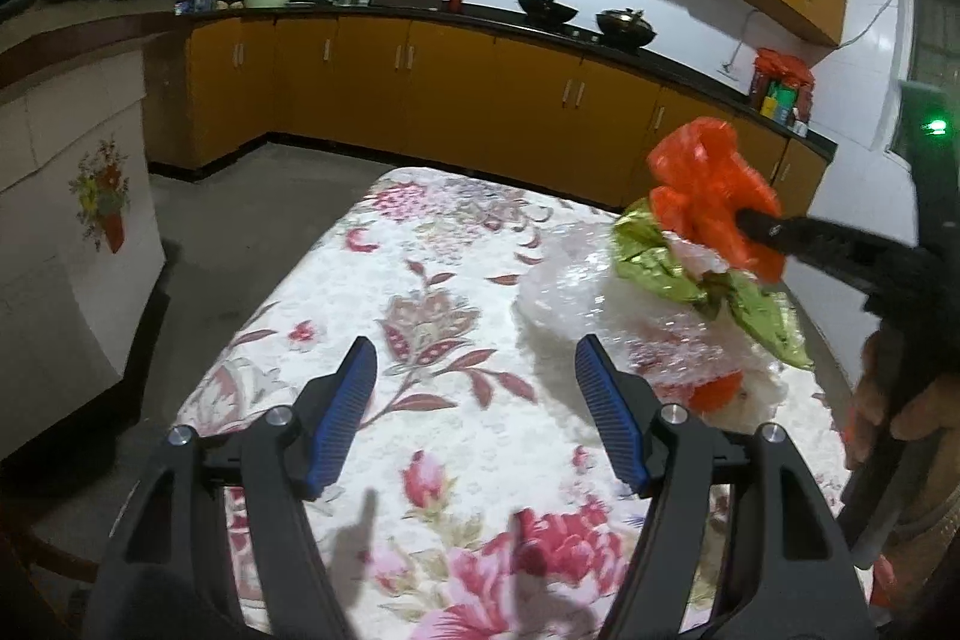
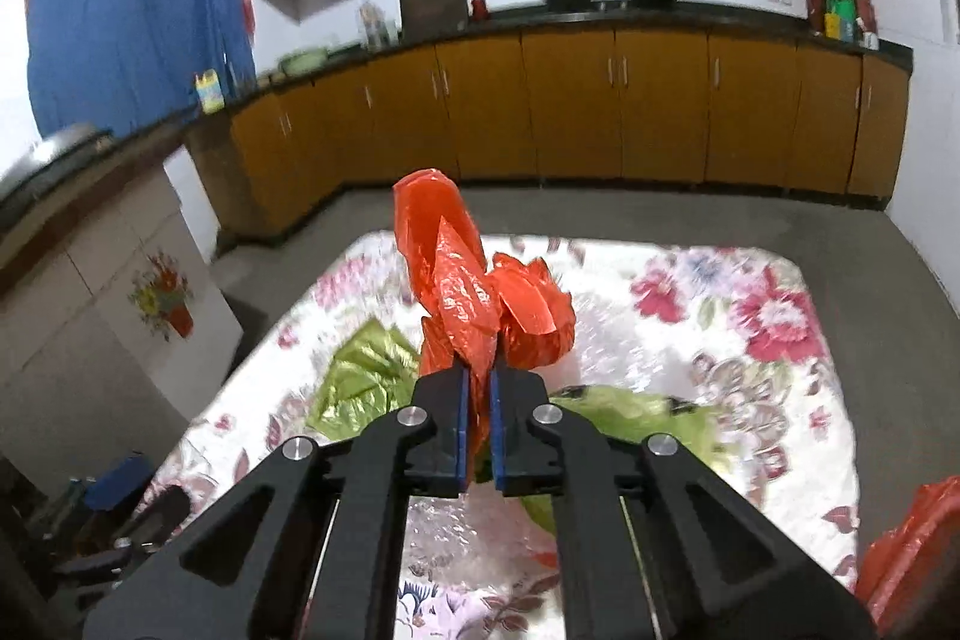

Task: Collect trash
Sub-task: 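Grasp the lime-green bag with the left tool while the right tool grasps the red bag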

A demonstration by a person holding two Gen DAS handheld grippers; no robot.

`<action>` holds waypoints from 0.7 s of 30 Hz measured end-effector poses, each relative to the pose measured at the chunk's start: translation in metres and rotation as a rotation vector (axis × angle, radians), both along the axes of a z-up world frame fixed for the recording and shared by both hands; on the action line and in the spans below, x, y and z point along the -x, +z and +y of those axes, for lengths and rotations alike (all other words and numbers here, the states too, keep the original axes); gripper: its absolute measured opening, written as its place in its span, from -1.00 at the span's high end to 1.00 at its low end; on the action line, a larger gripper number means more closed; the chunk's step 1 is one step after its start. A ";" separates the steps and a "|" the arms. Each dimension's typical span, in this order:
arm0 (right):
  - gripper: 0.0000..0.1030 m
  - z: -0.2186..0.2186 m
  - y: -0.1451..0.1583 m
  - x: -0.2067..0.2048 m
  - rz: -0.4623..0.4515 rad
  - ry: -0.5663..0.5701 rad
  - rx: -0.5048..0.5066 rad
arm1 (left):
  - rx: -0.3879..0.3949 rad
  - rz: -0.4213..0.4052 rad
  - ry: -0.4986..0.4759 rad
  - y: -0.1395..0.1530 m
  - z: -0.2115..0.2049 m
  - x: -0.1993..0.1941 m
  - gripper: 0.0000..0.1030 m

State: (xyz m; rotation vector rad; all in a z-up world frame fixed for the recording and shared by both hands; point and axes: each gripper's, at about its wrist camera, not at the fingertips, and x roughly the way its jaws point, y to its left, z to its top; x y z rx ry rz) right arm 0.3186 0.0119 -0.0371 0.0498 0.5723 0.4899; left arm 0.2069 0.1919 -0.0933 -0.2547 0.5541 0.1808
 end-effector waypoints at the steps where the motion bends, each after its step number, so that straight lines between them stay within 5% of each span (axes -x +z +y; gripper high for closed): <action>1: 0.89 -0.007 0.005 0.004 -0.016 -0.010 -0.012 | 0.005 -0.005 -0.012 0.002 -0.003 -0.002 -0.32; 10: 0.89 -0.087 0.022 0.039 -0.085 -0.135 -0.024 | 0.033 -0.016 -0.141 0.018 -0.035 -0.057 -0.08; 20: 0.89 -0.124 0.003 0.048 -0.036 -0.182 -0.009 | 0.063 0.118 -0.200 -0.002 -0.045 -0.125 -0.03; 21: 0.89 -0.124 0.001 0.048 -0.032 -0.181 -0.008 | 0.078 0.139 -0.209 -0.007 -0.046 -0.130 0.14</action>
